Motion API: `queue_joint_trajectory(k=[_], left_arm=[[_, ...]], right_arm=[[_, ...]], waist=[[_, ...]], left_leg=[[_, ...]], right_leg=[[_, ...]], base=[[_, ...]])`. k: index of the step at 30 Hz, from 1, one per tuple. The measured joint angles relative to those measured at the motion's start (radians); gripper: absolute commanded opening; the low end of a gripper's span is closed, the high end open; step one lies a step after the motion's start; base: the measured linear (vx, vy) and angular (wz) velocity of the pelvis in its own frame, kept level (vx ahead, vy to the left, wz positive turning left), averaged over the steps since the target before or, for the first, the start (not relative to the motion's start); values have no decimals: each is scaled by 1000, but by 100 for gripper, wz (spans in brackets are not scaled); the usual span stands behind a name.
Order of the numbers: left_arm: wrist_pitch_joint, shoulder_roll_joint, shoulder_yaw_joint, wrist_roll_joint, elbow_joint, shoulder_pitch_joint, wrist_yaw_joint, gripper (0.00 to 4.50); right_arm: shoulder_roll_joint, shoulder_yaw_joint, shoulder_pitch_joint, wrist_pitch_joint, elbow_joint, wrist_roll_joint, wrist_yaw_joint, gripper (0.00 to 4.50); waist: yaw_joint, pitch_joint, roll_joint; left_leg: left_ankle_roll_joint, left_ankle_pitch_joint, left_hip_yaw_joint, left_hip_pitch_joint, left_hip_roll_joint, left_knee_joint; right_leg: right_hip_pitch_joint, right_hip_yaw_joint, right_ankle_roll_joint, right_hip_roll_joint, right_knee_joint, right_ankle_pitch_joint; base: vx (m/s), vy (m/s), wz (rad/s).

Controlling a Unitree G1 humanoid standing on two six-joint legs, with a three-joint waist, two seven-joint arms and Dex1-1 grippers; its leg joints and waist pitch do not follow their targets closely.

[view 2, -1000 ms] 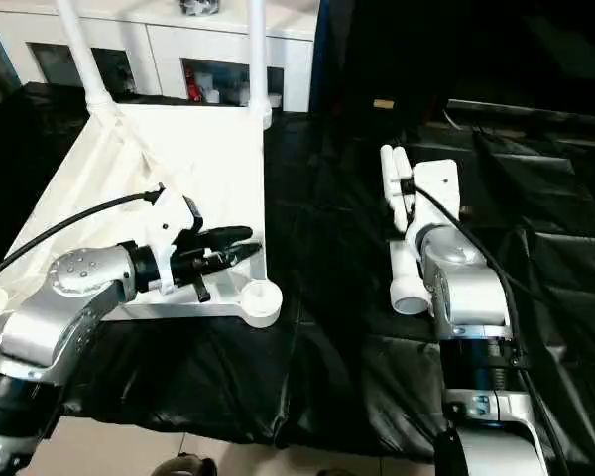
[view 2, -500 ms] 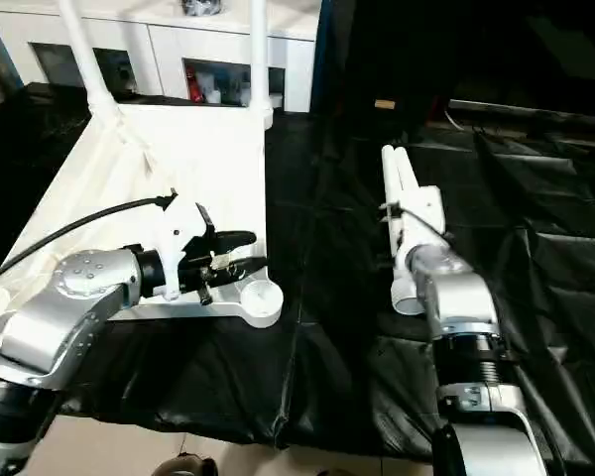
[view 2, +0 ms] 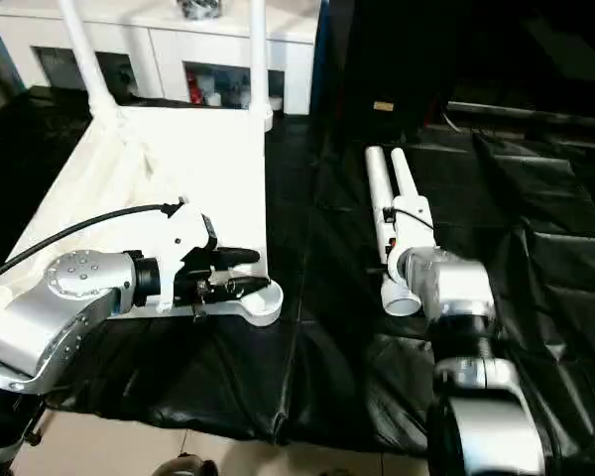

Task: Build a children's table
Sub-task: Pick table leg

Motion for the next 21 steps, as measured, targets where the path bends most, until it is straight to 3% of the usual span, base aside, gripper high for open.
queue_joint_trajectory(k=[8,16,21], left_arm=[[30,9,0,-24,-1,-31,-27,217],[68,27,-8,-28,0,-58,-46,217],[76,29,-8,-28,4,-71,-47,217]], right_arm=[[-32,31,-54,9,116,-3,77,392],[-64,87,-103,-35,240,-29,159,320],[-67,87,-130,-74,309,-37,174,280]], waist=[[1,-2,-5],[1,-4,-16],[0,-7,-20]], left_leg=[[0,0,0,4,0,1],[0,0,0,6,0,1],[0,0,0,6,0,1]], right_leg=[[3,0,1,0,0,0],[4,0,1,0,0,-1],[4,0,1,0,0,-1]], base=[[0,0,0],[0,0,0],[0,0,0]])
